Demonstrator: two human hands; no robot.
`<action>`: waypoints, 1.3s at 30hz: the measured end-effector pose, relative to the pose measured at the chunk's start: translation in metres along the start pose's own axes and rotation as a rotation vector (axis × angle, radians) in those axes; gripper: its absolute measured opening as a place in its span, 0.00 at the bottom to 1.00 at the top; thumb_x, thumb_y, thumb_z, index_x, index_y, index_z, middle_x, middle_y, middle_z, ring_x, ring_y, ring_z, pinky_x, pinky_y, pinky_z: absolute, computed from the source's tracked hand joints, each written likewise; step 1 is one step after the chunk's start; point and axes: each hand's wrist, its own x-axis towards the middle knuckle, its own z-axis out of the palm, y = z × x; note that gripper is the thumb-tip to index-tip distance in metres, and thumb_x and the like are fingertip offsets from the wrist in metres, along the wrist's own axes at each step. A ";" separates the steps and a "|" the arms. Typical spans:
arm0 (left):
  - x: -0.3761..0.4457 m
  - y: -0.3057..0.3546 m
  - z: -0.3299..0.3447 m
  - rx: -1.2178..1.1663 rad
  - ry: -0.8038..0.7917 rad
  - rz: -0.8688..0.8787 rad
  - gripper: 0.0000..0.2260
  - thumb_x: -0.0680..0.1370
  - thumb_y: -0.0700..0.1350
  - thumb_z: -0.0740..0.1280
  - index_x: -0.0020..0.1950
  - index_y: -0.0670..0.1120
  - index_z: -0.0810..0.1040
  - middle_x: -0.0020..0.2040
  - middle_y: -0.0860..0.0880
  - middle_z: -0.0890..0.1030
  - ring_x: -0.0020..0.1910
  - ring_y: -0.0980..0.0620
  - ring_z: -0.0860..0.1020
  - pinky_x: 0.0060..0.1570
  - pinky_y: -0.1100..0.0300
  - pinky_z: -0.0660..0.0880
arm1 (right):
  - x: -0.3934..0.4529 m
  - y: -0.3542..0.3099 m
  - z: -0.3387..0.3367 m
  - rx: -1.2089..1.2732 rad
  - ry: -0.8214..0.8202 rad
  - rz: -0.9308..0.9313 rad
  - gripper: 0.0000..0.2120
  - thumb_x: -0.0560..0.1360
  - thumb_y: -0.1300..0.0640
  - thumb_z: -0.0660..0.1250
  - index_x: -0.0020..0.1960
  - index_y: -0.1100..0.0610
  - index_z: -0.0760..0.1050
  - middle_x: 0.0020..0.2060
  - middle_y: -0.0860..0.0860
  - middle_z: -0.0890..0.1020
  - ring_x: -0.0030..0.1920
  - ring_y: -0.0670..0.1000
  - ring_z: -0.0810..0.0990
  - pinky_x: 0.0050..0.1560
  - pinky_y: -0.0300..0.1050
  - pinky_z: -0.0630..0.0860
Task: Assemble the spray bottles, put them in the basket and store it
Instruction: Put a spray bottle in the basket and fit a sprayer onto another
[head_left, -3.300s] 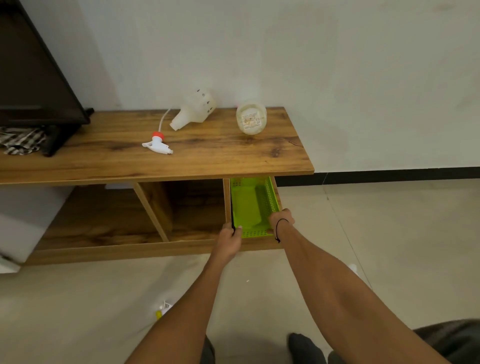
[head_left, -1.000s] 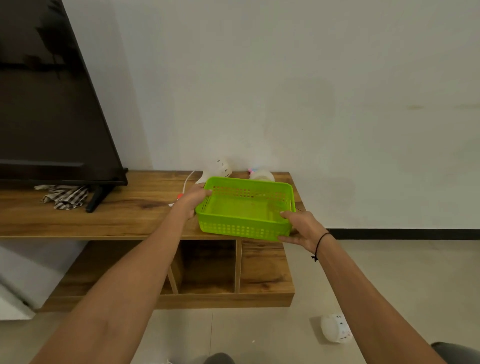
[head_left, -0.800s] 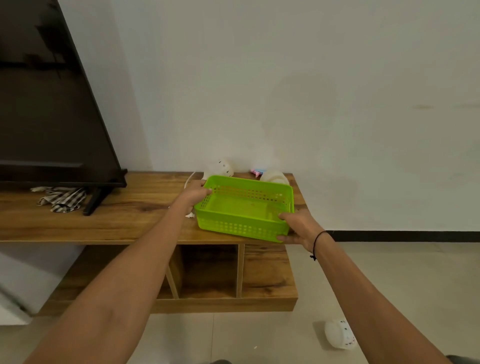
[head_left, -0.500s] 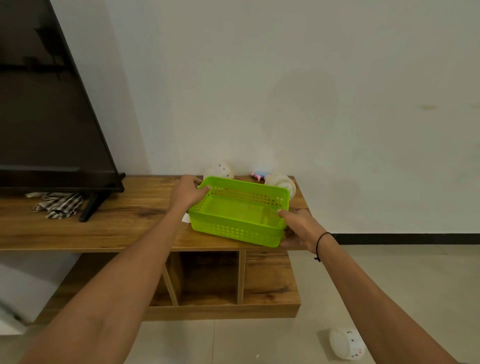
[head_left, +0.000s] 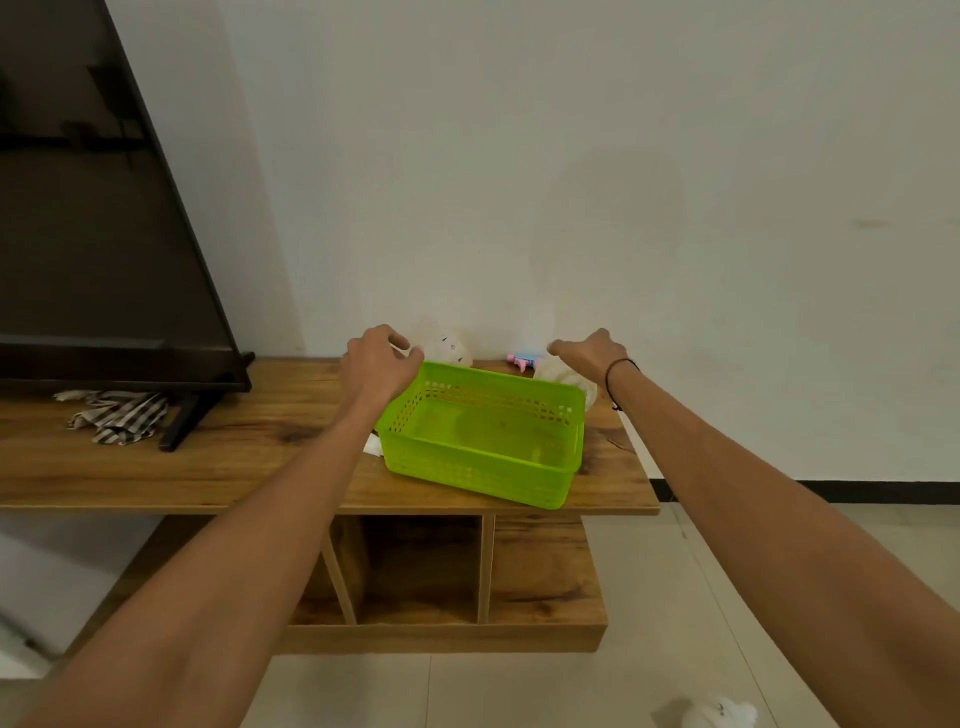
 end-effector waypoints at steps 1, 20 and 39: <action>0.002 0.002 0.001 -0.009 0.000 0.010 0.13 0.79 0.55 0.71 0.57 0.48 0.84 0.51 0.49 0.88 0.63 0.44 0.77 0.54 0.52 0.72 | 0.007 -0.005 0.003 -0.012 -0.018 0.019 0.43 0.75 0.41 0.68 0.79 0.62 0.57 0.70 0.61 0.73 0.69 0.63 0.74 0.71 0.60 0.71; 0.006 0.029 0.010 -0.132 -0.111 0.031 0.13 0.78 0.60 0.71 0.49 0.51 0.85 0.47 0.51 0.87 0.61 0.46 0.80 0.58 0.51 0.74 | 0.030 -0.008 0.014 0.023 0.122 -0.028 0.44 0.68 0.38 0.78 0.73 0.59 0.64 0.65 0.60 0.75 0.62 0.61 0.78 0.53 0.52 0.76; -0.007 0.006 -0.029 -0.226 -0.473 0.127 0.33 0.68 0.56 0.83 0.70 0.49 0.77 0.64 0.51 0.82 0.60 0.52 0.82 0.61 0.52 0.80 | -0.078 -0.062 0.086 -0.005 -0.071 -0.509 0.44 0.63 0.49 0.85 0.66 0.63 0.64 0.50 0.53 0.75 0.55 0.62 0.79 0.46 0.52 0.76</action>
